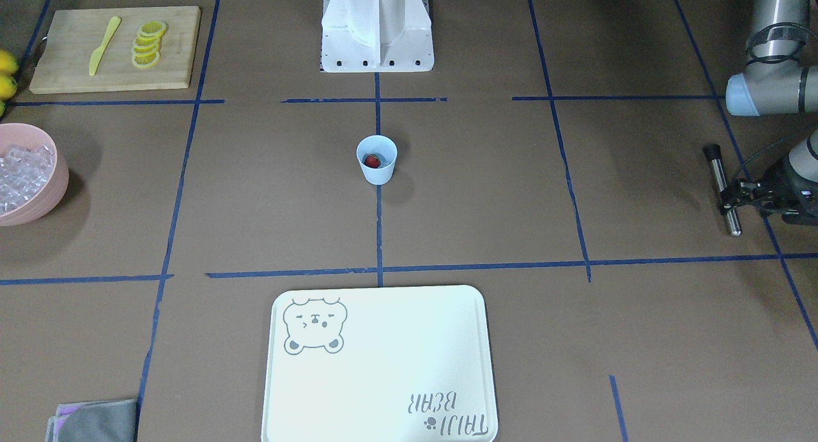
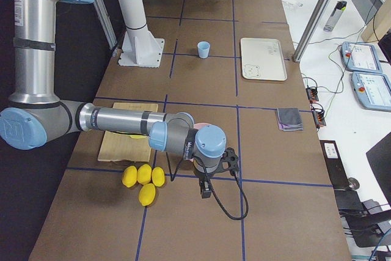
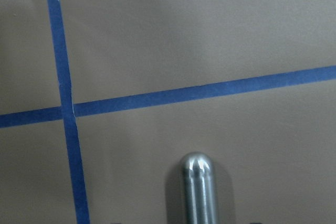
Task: Mash ice and strawberries in cup
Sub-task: 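Lower the left gripper and grasp the steel muddler upright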
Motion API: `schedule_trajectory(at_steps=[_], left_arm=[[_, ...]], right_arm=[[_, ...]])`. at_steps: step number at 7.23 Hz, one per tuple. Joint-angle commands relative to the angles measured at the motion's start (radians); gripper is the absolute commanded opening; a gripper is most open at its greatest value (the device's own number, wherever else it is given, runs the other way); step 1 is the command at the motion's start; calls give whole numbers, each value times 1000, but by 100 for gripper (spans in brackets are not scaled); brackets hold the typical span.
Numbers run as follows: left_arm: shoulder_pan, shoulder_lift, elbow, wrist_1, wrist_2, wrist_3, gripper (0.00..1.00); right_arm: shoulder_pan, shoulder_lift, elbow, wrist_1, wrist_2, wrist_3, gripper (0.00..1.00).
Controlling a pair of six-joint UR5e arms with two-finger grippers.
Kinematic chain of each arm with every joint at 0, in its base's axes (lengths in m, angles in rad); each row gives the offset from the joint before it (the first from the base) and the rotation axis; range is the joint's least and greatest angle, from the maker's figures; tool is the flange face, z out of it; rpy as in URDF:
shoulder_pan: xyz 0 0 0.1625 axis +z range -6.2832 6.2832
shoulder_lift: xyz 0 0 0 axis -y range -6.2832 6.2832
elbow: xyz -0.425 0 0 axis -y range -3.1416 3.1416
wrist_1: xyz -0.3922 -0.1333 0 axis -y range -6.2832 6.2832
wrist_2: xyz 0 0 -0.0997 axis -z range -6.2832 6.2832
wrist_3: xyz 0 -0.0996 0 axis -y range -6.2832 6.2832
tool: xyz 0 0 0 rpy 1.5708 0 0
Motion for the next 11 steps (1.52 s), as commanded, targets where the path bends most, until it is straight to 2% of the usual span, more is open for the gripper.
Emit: schedule_trajectory(at_steps=[1, 3, 4, 5, 7, 8, 9, 11], left_arm=[[15, -1, 2, -14, -1, -10, 85], [24, -1, 3, -15, -1, -9, 85], [31, -1, 9, -17, -1, -10, 76], [33, -1, 9, -17, -1, -10, 63], [33, 2, 0, -18, -1, -17, 9], [33, 4, 0, -20, -29, -15, 0], [32, 1, -9, -21, -77, -6, 0], [16, -22, -75, -12, -74, -1, 0]], right_arm=[[3, 0, 1, 0, -2, 0, 99], [4, 0, 1, 0, -2, 0, 99], [6, 0, 1, 0, -2, -2, 99], [8, -2, 1, 0, -3, -2, 99], [8, 0, 1, 0, -3, 0, 99], [9, 0, 4, 0, -3, 1, 99], [14, 0, 16, 0, -3, 6, 99], [18, 1, 22, 0, -3, 7, 99]])
